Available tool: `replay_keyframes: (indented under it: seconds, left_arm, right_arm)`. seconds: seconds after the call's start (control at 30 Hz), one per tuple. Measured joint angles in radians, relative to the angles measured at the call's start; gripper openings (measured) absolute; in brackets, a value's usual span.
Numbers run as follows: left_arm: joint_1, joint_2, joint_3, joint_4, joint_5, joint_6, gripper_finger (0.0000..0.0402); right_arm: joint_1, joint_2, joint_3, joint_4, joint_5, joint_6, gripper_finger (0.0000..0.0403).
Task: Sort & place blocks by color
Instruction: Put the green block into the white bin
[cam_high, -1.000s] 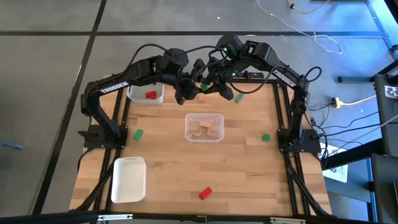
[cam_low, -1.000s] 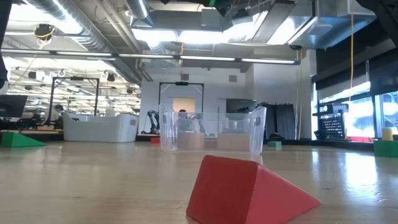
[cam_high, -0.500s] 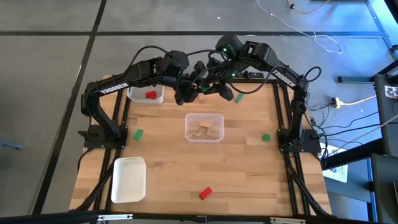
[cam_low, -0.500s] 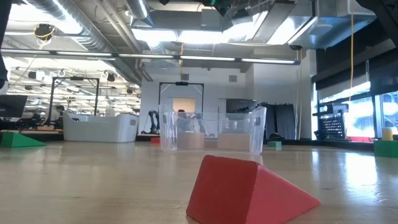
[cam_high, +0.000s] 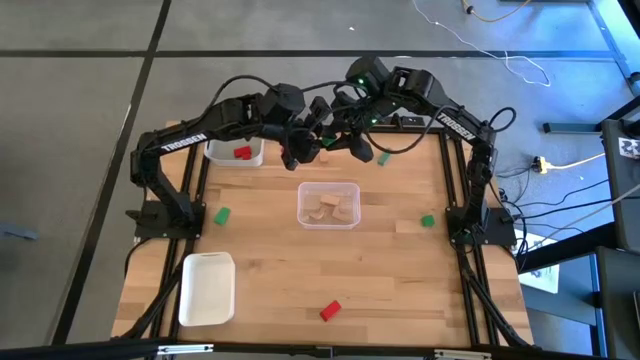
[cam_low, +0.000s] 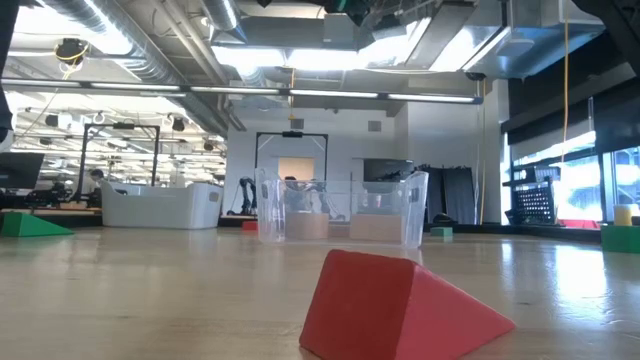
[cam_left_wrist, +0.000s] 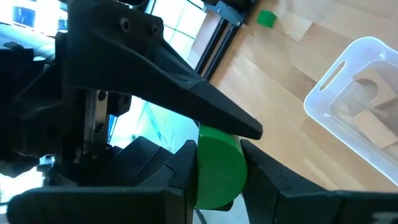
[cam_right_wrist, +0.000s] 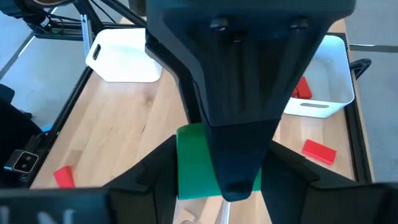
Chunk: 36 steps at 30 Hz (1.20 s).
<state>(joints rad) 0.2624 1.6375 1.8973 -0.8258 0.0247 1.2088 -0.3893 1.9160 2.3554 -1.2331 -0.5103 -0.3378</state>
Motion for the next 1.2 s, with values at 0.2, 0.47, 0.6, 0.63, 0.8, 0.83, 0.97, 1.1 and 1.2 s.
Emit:
replay_keyframes:
  seconds: [0.2,0.47,0.6,0.63,0.8,0.83,0.97,1.1,1.2]
  left_arm:
    - [0.0,0.0,0.0,0.005,-0.002,-0.007,0.0082]
    - [0.001,0.001,-0.002,-0.015,-0.023,-0.011,0.0082]
    - [0.008,0.001,-0.002,-0.038,-0.059,-0.054,0.0082]
    - [0.011,0.001,-0.002,-0.051,-0.073,-0.069,0.0082]
    - [0.013,0.001,-0.002,-0.139,-0.093,-0.164,0.0082]
    - [0.013,0.0,-0.002,-0.156,-0.102,-0.185,0.0082]
    - [0.013,-0.001,-0.001,-0.232,-0.154,-0.269,0.0082]
    - [0.016,-0.016,-0.001,-0.318,-0.164,-0.342,0.0082]
    - [0.016,-0.042,-0.001,-0.327,-0.155,-0.384,0.0082]
  right_arm:
    - [0.0,0.003,-0.008,0.005,0.005,0.011,0.0191]
    - [-0.001,0.003,-0.037,0.006,0.082,-0.002,0.0232]
    - [-0.004,0.003,-0.035,0.007,0.092,-0.012,0.0238]
    - [-0.004,0.003,-0.033,0.007,0.099,-0.012,0.0238]
    - [-0.004,0.003,-0.011,-0.022,0.106,-0.016,0.0239]
    - [-0.004,0.002,-0.005,-0.033,0.106,-0.025,0.0239]
    - [-0.006,-0.01,-0.004,-0.082,0.125,-0.06,0.0239]
    - [-0.007,-0.014,0.001,-0.126,0.207,-0.061,0.0239]
    - [-0.007,-0.015,0.001,-0.164,0.269,-0.089,0.0239]
